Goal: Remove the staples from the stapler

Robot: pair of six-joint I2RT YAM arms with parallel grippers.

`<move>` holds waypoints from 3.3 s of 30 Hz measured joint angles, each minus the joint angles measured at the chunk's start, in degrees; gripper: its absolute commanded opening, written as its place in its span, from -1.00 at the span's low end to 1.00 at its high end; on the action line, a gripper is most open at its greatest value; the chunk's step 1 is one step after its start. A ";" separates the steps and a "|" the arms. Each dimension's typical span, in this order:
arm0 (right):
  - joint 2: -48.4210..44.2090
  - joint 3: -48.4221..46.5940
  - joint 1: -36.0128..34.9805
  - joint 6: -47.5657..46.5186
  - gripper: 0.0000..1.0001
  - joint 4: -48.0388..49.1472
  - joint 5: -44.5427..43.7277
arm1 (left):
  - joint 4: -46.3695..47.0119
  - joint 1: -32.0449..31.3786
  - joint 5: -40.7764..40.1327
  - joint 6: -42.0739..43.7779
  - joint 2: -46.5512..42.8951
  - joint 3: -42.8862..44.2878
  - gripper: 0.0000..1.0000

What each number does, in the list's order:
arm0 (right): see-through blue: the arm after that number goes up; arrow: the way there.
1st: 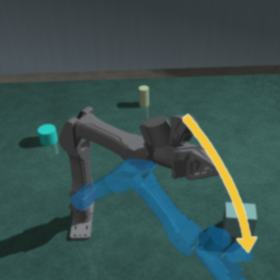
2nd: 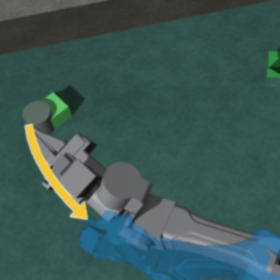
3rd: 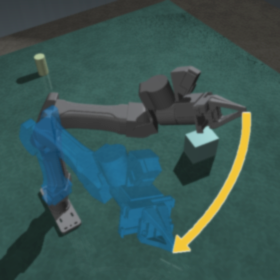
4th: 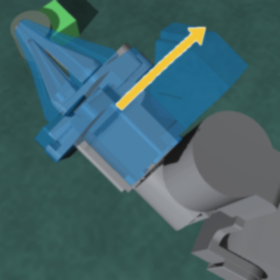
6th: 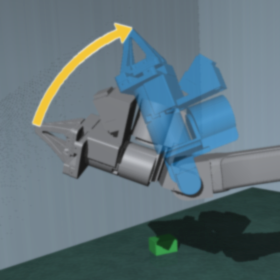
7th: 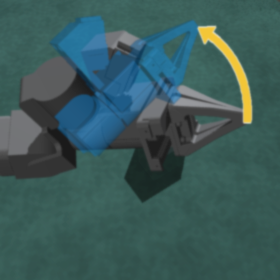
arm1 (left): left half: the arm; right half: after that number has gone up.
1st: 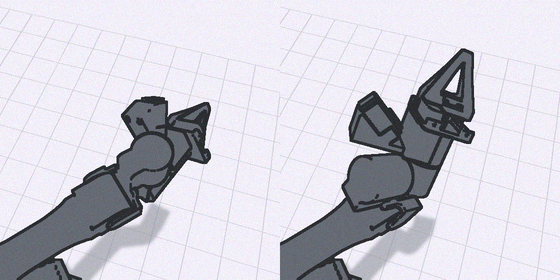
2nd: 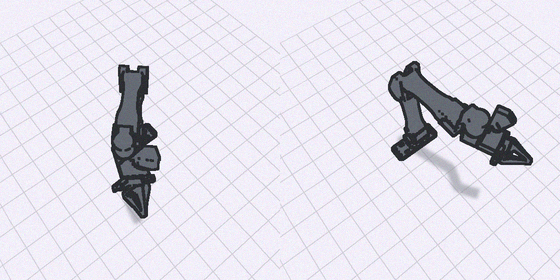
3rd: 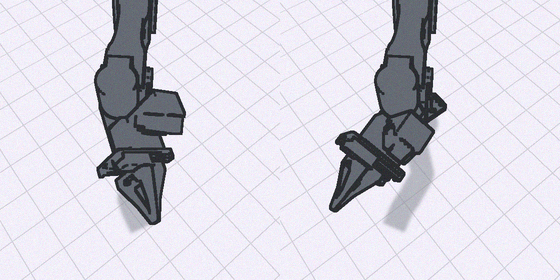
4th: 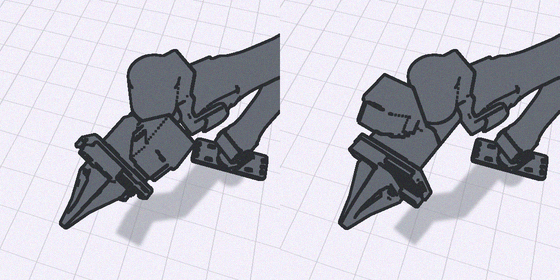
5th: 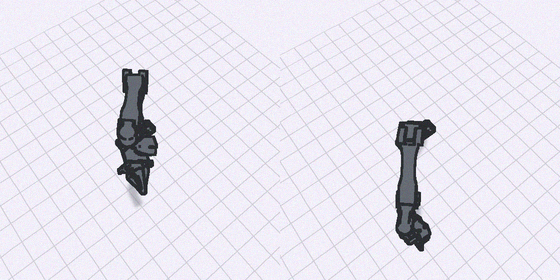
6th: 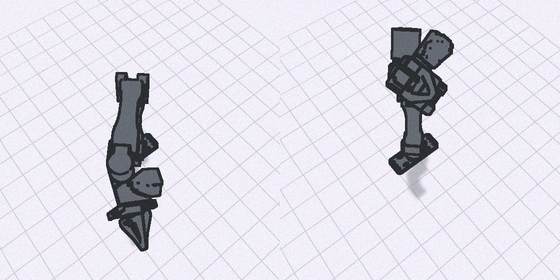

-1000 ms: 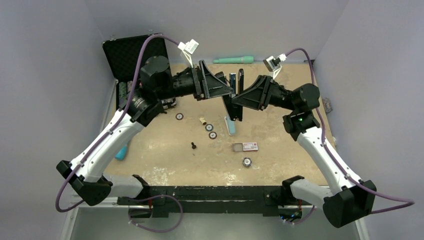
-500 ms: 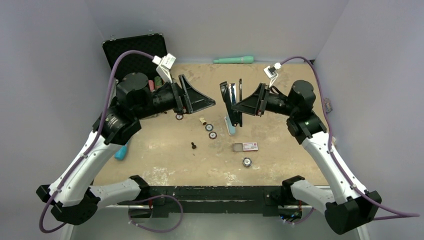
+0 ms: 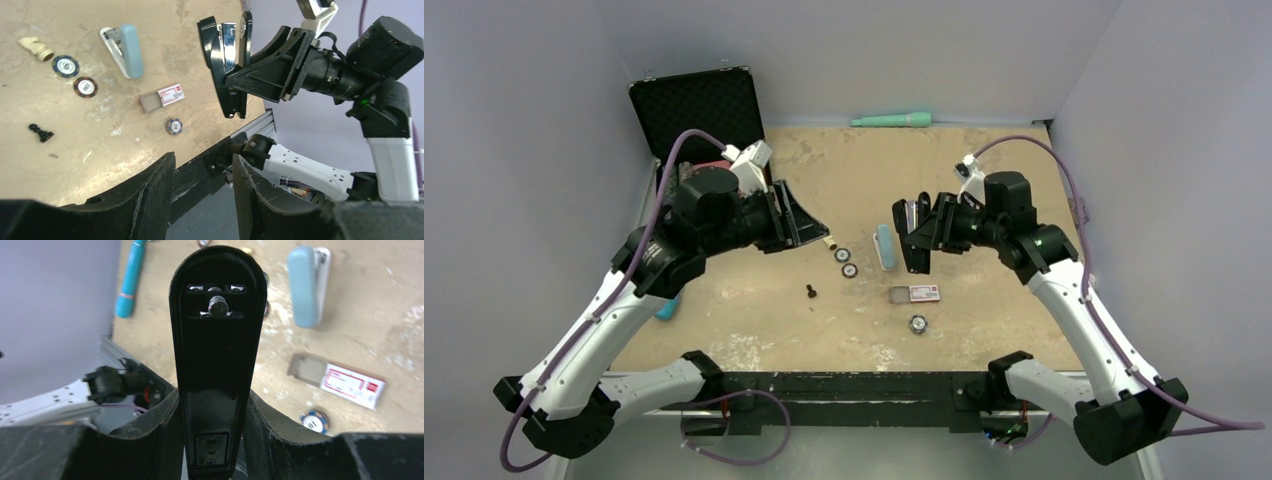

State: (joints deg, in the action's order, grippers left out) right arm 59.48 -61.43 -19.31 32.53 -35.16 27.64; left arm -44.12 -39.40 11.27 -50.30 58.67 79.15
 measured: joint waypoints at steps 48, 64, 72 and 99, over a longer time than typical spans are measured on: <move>12.15 2.67 -21.53 -0.59 -1.00 0.31 -8.41 | 8.02 -0.02 3.37 -11.89 19.89 -9.62 -1.00; 12.46 2.62 -22.69 -1.14 -1.00 0.39 -6.38 | 8.09 -0.02 3.21 -11.67 20.39 -12.52 -1.00; 12.50 2.62 -23.19 -1.49 -1.00 0.35 -5.40 | 8.94 -0.02 3.10 -11.65 20.39 -14.08 -1.00; 12.96 2.51 -23.65 -1.42 -1.00 -0.68 -7.32 | 10.58 -0.02 3.13 -11.67 20.11 -20.00 -1.00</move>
State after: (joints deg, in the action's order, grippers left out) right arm 72.44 -58.92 -42.96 31.11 -35.83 20.32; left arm -33.54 -39.42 14.39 -61.98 78.78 59.16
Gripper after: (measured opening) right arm 0.419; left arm 0.011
